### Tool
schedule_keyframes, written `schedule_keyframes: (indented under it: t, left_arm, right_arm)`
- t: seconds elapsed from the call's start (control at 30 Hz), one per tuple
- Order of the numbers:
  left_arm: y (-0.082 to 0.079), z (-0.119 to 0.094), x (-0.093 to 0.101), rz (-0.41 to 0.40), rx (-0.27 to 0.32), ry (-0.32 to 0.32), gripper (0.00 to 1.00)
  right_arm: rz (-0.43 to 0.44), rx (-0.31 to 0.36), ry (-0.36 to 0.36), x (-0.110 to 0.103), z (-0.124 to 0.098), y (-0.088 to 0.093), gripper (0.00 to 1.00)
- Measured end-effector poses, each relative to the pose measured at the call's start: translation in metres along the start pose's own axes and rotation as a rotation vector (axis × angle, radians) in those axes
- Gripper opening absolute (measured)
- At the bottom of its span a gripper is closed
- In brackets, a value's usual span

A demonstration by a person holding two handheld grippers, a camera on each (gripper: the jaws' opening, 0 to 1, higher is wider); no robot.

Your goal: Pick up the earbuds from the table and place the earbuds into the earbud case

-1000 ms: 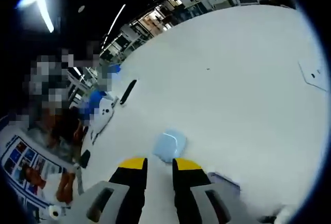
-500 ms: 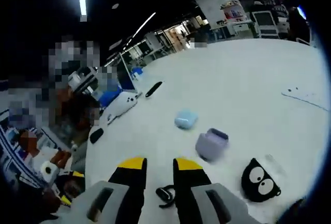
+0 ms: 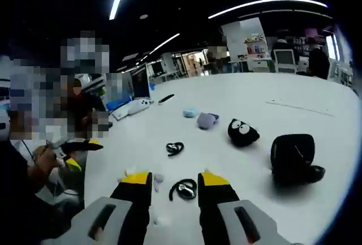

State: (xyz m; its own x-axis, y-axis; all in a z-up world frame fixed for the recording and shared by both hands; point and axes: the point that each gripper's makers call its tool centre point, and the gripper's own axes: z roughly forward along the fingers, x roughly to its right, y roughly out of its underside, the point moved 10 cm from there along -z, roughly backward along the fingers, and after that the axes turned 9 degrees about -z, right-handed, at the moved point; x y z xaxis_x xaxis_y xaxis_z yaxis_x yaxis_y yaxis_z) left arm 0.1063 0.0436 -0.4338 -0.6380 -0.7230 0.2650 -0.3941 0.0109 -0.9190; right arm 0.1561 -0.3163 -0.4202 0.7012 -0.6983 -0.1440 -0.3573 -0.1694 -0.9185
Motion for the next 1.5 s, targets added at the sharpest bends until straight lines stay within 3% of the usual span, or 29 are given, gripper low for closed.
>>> schedule_keyframes:
  t: [0.17, 0.4, 0.57, 0.77, 1.0, 1.33, 1.5]
  left_arm:
    - [-0.003, 0.007, 0.003, 0.007, -0.019, 0.021, 0.66]
    - [-0.005, 0.01, 0.004, -0.003, -0.03, 0.049, 0.66]
    - [-0.008, 0.011, 0.003, -0.001, -0.031, 0.049, 0.66]
    - [-0.012, 0.009, 0.003, 0.011, -0.047, 0.068, 0.66]
    - [-0.028, -0.005, -0.004, 0.07, -0.053, 0.048, 0.7]
    - [-0.062, -0.021, -0.031, 0.113, -0.032, 0.006, 0.7]
    - [-0.074, -0.024, -0.04, 0.134, -0.053, 0.026, 0.71]
  right_arm:
    - [-0.021, 0.034, 0.03, -0.008, -0.022, 0.017, 0.34]
    - [-0.096, 0.074, 0.09, -0.015, -0.036, 0.025, 0.36]
    - [-0.102, 0.128, 0.147, -0.005, -0.04, 0.017, 0.36]
    - [-0.124, 0.139, 0.175, 0.004, -0.039, 0.005, 0.36]
    - [-0.145, 0.096, 0.192, 0.012, -0.042, -0.001, 0.37]
    - [-0.145, 0.034, 0.197, 0.014, -0.052, -0.015, 0.39]
    - [-0.169, 0.014, 0.185, 0.012, -0.053, -0.029, 0.39]
